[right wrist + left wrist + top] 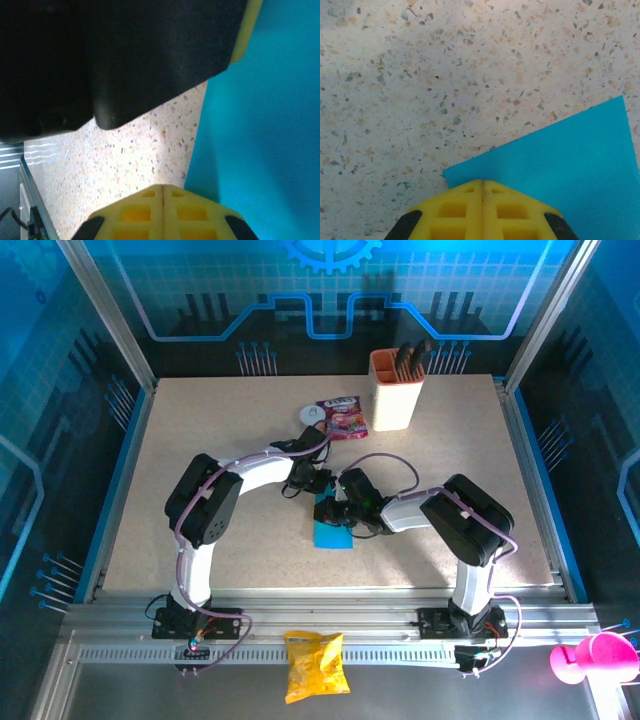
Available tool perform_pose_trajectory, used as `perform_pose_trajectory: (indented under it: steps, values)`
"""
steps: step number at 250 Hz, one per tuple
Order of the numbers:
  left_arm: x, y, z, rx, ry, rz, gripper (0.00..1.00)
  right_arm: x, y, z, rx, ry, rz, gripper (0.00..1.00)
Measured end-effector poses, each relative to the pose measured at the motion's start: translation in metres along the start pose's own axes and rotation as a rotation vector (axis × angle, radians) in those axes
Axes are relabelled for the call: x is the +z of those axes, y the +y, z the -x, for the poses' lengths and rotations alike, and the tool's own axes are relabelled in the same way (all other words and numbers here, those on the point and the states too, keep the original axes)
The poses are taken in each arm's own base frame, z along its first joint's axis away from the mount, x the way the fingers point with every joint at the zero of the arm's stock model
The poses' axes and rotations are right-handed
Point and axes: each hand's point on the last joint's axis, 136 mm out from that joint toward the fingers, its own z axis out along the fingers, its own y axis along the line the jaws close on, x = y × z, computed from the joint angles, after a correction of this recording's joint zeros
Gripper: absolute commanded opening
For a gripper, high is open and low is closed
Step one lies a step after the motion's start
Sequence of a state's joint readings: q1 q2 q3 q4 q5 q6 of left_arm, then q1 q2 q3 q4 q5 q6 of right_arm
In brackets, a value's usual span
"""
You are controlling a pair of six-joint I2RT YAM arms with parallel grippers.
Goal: Fold a paper plane with a square sheet of paper (pick it up from the middle)
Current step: First fold in half a square sheet of paper at the center of the table.
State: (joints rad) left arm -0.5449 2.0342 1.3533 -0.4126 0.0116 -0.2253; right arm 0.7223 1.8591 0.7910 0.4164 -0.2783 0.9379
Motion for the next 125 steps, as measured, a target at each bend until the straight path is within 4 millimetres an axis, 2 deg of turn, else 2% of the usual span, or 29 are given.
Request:
perform_pose_trajectory:
  steps: [125]
  values:
    - [0.0007,0.0011,0.0019,0.039,0.004,0.0,0.0,0.0015,-0.0054,-0.0057,-0.053,-0.037,-0.07,0.0]
